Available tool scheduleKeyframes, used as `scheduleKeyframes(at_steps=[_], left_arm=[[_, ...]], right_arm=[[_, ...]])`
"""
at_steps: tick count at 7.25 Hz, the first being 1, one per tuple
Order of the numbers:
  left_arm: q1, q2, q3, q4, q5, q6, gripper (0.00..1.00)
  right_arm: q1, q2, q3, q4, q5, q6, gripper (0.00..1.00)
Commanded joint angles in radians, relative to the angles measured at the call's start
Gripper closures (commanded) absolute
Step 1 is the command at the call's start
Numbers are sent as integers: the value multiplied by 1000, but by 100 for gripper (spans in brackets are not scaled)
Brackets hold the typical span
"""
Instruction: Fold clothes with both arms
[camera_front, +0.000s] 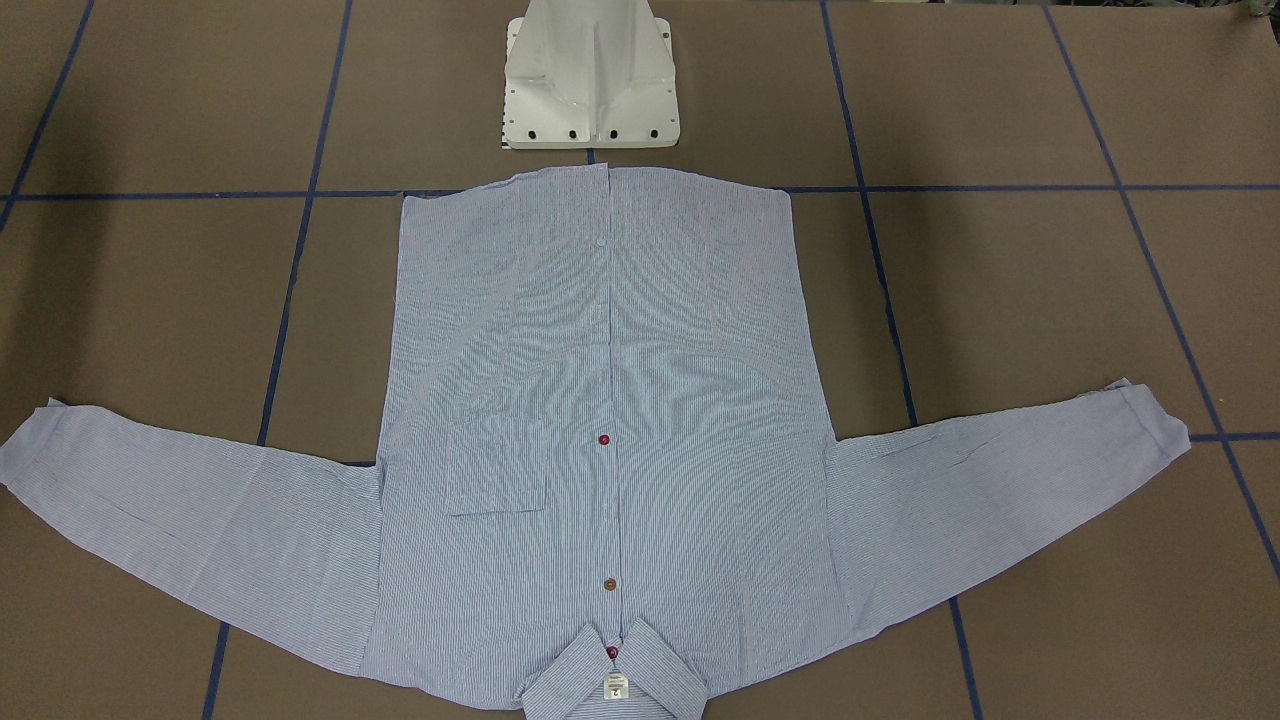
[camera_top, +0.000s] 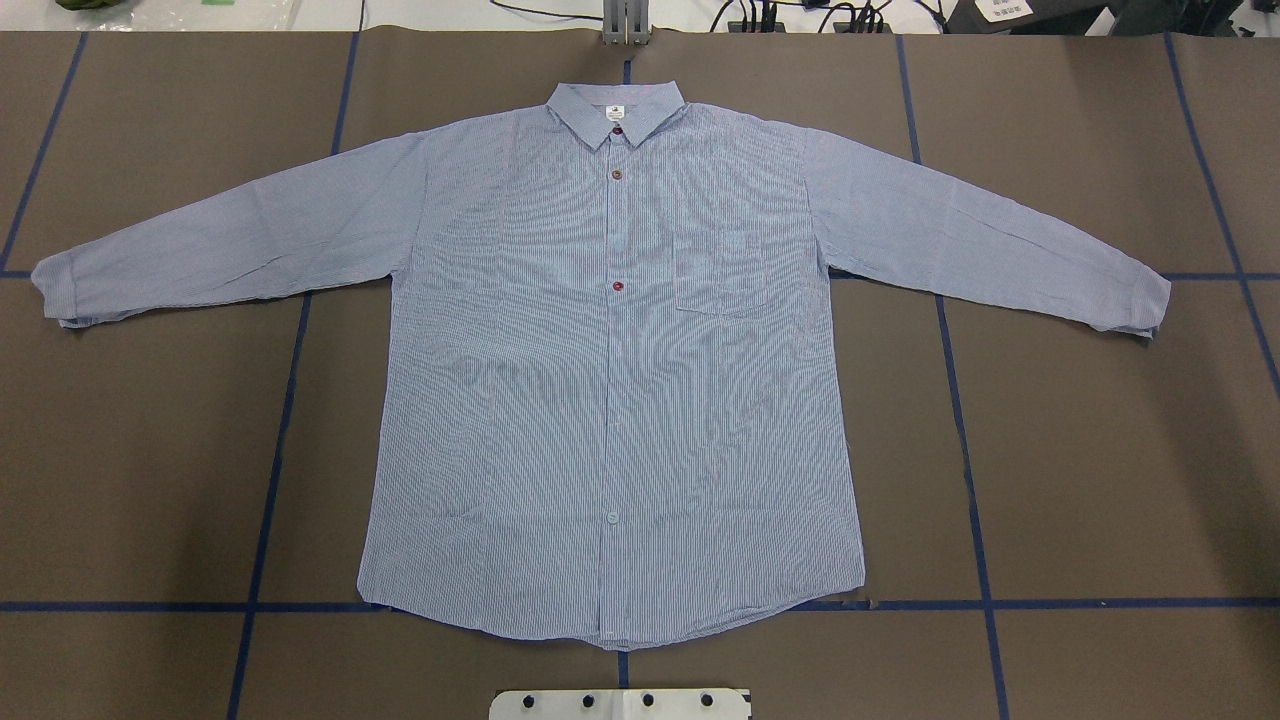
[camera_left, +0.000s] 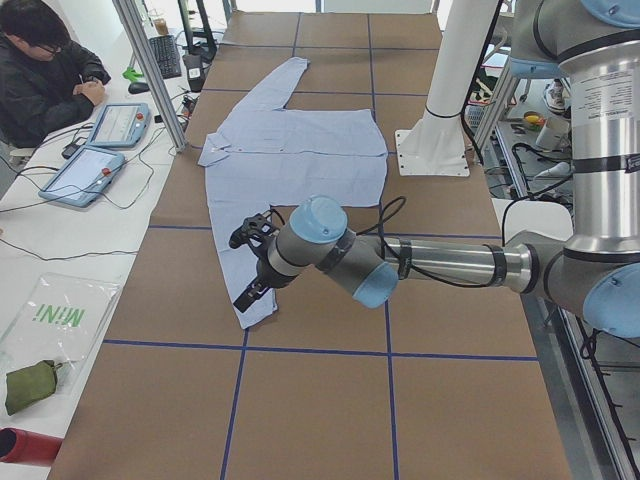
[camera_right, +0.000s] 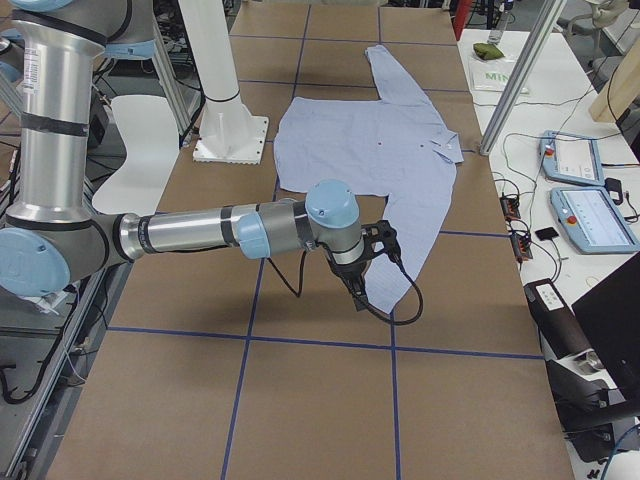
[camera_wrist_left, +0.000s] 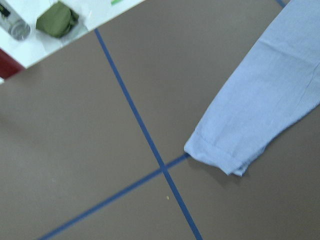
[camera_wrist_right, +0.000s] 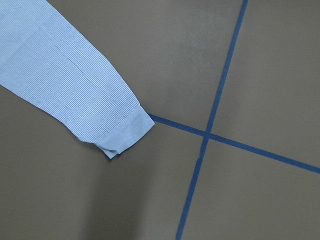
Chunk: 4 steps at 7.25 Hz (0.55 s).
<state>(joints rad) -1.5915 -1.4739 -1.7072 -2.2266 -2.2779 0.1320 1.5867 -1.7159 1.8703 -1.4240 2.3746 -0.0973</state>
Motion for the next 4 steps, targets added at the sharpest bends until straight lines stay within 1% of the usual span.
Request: scheduleKeyframes(at_steps=[1,2,3,4], left_arm=[[-1,-34,43,-28,-2,1,0],[-1,-29,43,-37,-2,1,0],[-1,-29,43,-38,-2,1,0],[-1,-28,43,-38,-2,1,0]], right_arm=[[-46,19,-57,139,34,191,0],[-92,19,-107,266,17,315,0],[-167,19,-172,457,-18,508,0],[-291,19,-234,667,-126,723,0]])
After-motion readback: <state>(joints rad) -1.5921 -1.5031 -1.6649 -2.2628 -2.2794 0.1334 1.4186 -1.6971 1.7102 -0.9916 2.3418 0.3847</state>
